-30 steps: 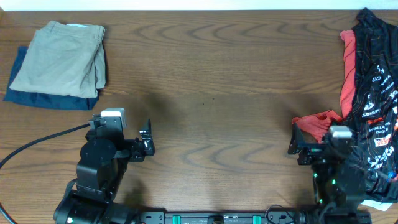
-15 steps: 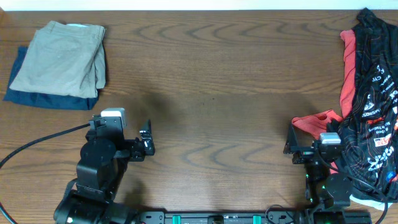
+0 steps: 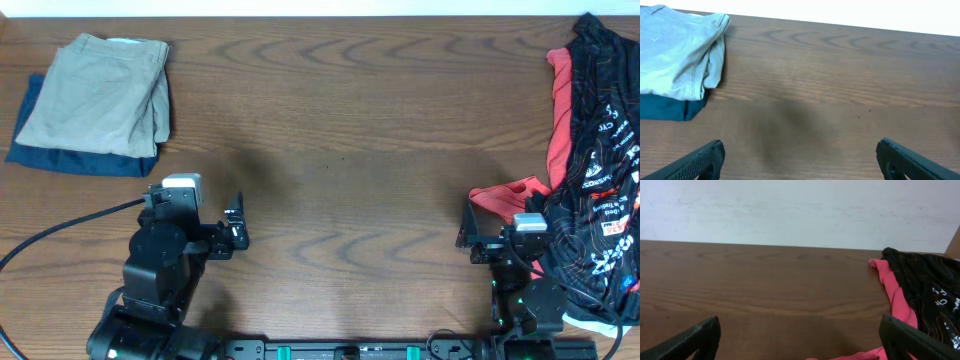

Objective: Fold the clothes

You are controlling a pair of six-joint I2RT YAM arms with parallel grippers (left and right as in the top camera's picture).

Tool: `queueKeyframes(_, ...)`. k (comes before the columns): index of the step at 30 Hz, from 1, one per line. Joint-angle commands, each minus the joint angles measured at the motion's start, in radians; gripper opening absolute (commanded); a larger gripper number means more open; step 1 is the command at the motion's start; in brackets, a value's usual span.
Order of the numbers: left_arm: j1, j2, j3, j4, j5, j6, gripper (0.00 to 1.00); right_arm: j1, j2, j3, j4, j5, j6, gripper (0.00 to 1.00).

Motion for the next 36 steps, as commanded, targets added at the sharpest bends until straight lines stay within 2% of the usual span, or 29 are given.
queueKeyframes(1,-0.004,-0.001,-0.001,0.000,-0.012,-0.005,0.98,0.013,-0.006,-0.002,-0.004,-0.004,-0.019,0.99)
queueKeyframes(18,-0.004,-0.002,-0.003,0.000,-0.012,-0.005,0.98,0.013,-0.006,-0.002,-0.004,-0.004,-0.019,0.99)
queueKeyframes(26,0.031,-0.105,-0.018,-0.064,-0.042,0.053,0.98,0.013,-0.006,-0.002,-0.004,-0.004,-0.019,0.99)
queueKeyframes(31,0.089,-0.262,-0.156,-0.035,-0.042,0.052,0.98,0.013,-0.006,-0.002,-0.004,-0.004,-0.019,0.99)
queueKeyframes(36,0.129,-0.425,-0.353,0.123,-0.042,0.052,0.98,0.013,-0.006,-0.002,-0.004,-0.004,-0.019,0.99)
